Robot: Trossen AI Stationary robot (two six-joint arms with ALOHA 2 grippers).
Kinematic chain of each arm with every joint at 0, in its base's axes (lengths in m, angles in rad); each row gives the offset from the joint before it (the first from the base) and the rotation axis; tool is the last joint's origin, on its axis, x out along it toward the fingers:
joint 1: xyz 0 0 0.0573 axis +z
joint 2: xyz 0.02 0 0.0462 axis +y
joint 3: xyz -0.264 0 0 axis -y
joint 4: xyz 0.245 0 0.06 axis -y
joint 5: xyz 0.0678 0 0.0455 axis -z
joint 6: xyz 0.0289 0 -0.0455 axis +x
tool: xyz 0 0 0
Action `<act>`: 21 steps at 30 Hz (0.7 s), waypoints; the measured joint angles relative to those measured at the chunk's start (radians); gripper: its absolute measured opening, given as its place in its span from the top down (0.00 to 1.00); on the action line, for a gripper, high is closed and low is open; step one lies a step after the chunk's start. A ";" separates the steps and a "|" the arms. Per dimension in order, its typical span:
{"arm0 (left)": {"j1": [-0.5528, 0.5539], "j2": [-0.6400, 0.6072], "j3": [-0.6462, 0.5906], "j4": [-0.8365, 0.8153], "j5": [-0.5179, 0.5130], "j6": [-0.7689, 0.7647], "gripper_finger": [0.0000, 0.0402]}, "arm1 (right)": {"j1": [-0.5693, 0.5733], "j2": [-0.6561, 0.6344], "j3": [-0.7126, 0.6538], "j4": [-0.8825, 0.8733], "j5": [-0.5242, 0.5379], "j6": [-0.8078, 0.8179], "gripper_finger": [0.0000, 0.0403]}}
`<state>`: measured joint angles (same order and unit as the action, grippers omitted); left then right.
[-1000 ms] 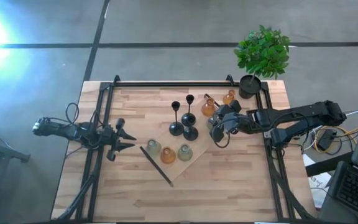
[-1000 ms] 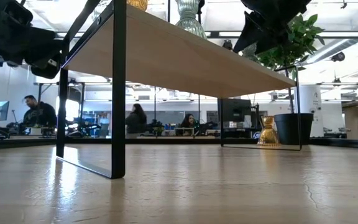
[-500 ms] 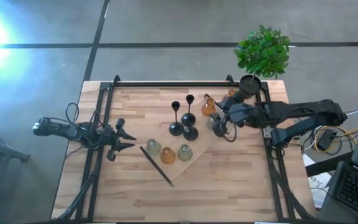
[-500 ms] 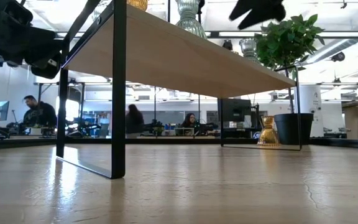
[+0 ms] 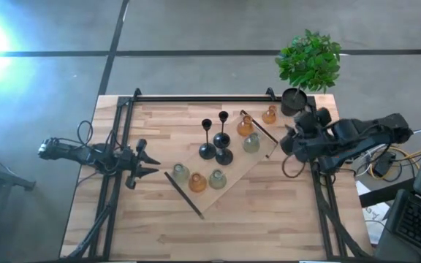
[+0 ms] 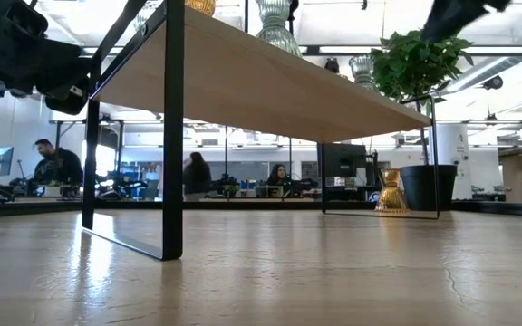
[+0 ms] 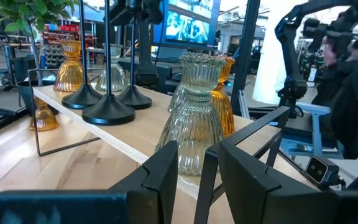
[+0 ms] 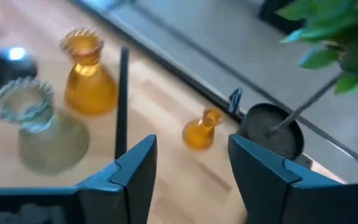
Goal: Pick & Place candle stick holders
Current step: Put the yellow candle holder on the shelf
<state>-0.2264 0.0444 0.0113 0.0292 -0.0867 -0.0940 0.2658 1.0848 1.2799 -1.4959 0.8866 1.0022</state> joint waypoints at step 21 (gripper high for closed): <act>0.000 0.000 0.000 0.000 0.000 0.000 0.70 | -0.011 -0.442 -0.762 0.290 0.239 0.380 0.68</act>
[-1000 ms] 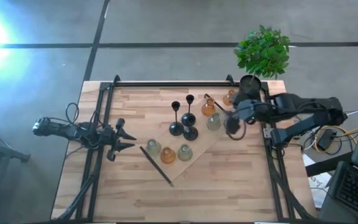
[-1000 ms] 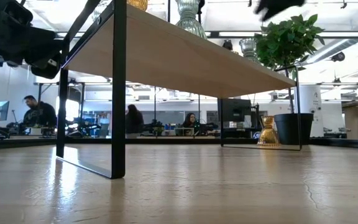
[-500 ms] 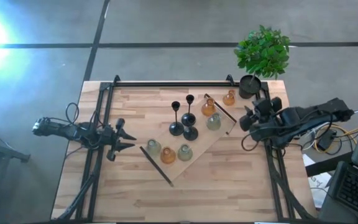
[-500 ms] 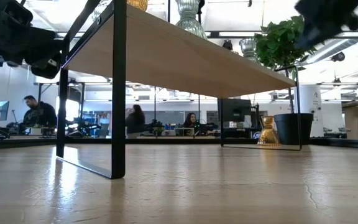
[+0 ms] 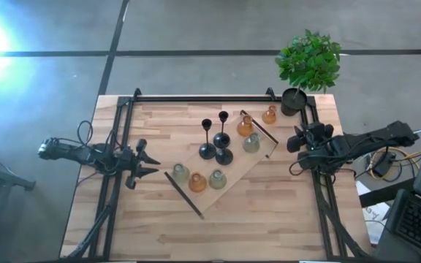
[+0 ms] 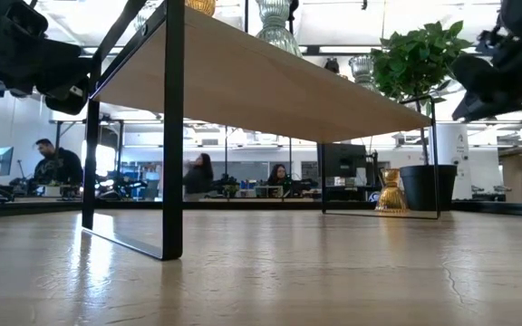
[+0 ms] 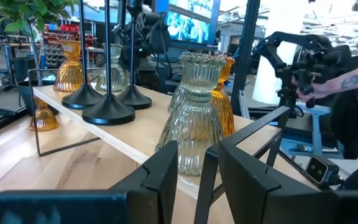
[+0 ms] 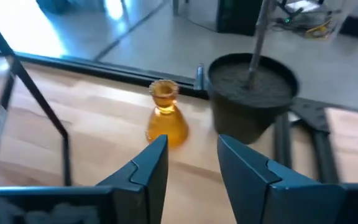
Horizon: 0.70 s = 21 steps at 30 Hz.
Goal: Pick & Place candle stick holders
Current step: Put the yellow candle holder on the shelf
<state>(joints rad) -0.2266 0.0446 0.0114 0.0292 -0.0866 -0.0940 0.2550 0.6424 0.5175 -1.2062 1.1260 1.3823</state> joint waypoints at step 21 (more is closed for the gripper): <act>0.000 0.000 0.000 0.000 0.000 0.000 0.70 | -0.078 -0.543 -0.177 0.451 -0.095 -0.143 0.92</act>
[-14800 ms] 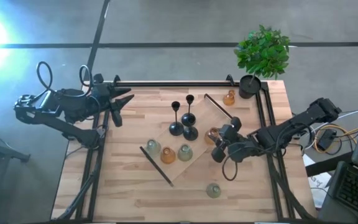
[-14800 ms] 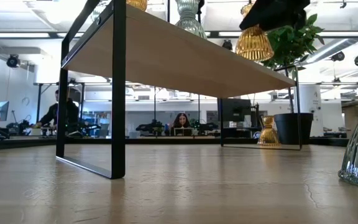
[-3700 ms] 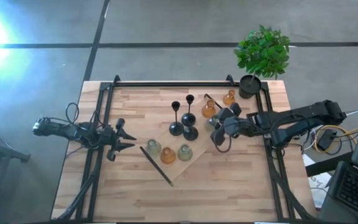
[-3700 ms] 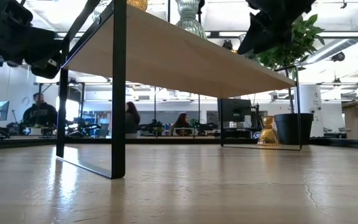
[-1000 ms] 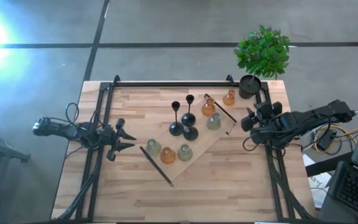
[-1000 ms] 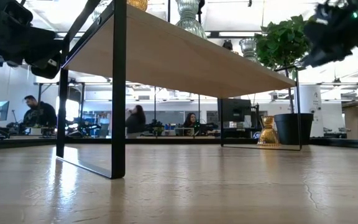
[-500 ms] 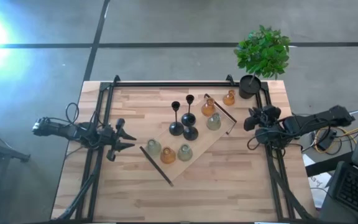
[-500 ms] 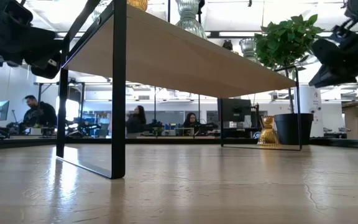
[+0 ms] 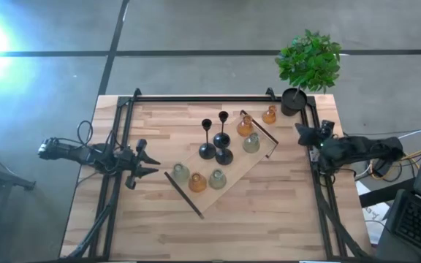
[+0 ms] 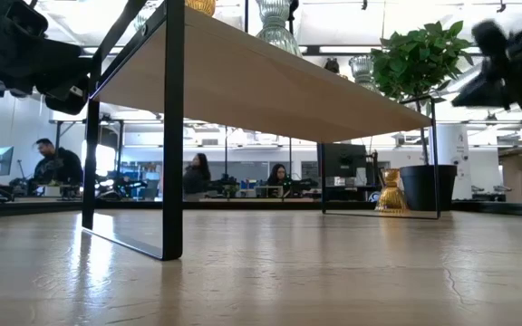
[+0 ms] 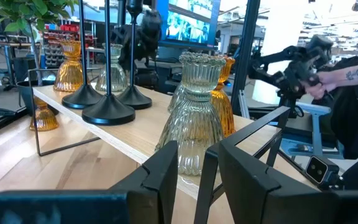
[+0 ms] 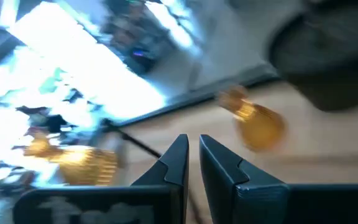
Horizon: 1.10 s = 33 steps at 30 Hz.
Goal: Pick & Place candle stick holders
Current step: Put the yellow candle holder on the shelf
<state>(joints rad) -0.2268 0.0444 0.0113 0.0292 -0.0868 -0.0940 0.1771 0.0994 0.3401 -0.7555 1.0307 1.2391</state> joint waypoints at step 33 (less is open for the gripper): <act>0.000 0.000 0.000 0.000 0.000 0.000 0.70 | -0.770 0.311 0.015 0.519 -0.887 -0.851 0.98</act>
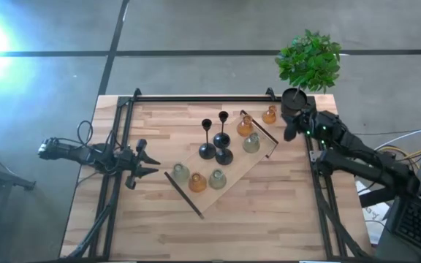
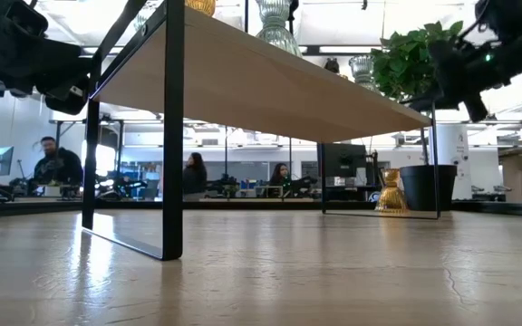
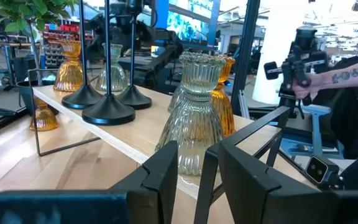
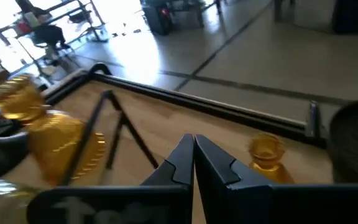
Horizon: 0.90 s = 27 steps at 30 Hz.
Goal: Pick & Place candle stick holders
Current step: Put the yellow candle holder on the shelf
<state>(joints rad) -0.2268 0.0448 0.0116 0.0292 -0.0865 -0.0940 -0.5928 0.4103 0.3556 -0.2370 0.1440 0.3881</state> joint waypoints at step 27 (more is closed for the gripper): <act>0.000 0.000 0.000 0.000 0.000 0.000 0.70 | -0.259 0.171 -0.347 0.501 -0.224 -0.168 0.98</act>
<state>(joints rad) -0.2264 0.0448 0.0116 0.0290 -0.0866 -0.0940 -0.8520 0.5813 0.0086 0.2642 -0.0795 0.2205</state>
